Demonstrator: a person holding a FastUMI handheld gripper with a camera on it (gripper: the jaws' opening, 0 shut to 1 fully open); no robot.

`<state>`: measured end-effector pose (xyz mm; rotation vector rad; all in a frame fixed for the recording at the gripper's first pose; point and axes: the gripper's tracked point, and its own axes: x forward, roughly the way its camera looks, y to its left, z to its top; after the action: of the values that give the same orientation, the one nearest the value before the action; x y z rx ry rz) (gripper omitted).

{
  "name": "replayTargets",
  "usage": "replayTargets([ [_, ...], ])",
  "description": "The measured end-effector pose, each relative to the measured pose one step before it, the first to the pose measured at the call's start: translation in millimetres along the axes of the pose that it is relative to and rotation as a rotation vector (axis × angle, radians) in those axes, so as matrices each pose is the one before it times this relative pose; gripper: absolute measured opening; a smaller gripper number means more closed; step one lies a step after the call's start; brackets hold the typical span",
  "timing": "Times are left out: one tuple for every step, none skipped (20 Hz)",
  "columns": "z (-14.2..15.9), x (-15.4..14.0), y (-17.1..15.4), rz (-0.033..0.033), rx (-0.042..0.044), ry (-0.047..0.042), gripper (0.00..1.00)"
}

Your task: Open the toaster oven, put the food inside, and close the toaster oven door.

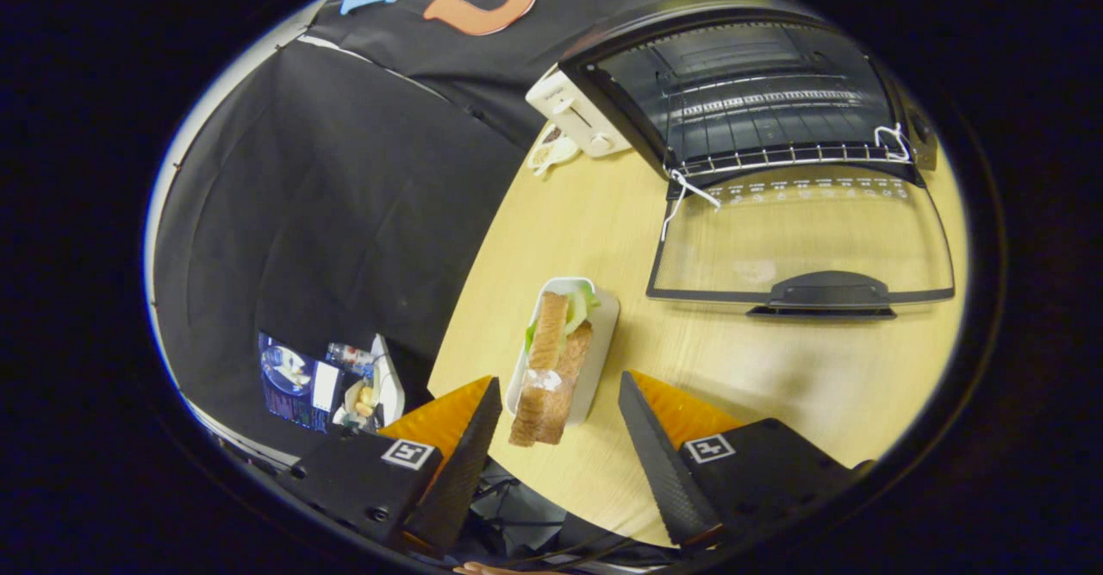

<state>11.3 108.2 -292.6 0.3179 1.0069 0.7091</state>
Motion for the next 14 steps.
replayTargets([
  [2.22, 2.99, 2.18, 0.01203, 0.01029, 0.01211, 0.87],
  [1.59, 2.27, 3.77, 0.02194, 0.01751, 0.01883, 0.84],
  [-1.18, 1.15, 3.61, 0.02864, 0.02403, 0.03619, 0.81],
  [0.49, 1.24, 5.13, 0.02754, 0.02689, 0.02112, 0.79],
  [1.17, 2.52, 0.53, 0.00458, 0.01301, 0.01842, 0.75],
  [0.55, 1.21, -5.69, -0.02095, -0.00157, 0.01792, 0.71],
  [0.74, 3.33, -2.07, -0.00785, 0.00509, 0.00887, 0.67],
  [-0.86, 5.02, -1.19, 0.00714, 0.01613, 0.01854, 0.64],
  [-0.89, 0.58, -1.85, 0.00055, 0.01129, 0.0204, 0.6],
  [1.19, 3.12, 0.73, 0.01668, 0.0166, -0.00196, 0.56],
  [-1.45, 0.77, -0.09, 0.0089, 0.01167, 0.01333, 0.52],
  [0.46, -0.82, -0.14, 0.00733, 0.00925, 0.00453, 0.48],
  [-0.48, 1.57, -0.45, 0.00556, 0.01371, -0.0002, 0.45],
  [0.39, 0.28, -0.19, 0.00501, 0.00259, 0.0007, 0.44],
])
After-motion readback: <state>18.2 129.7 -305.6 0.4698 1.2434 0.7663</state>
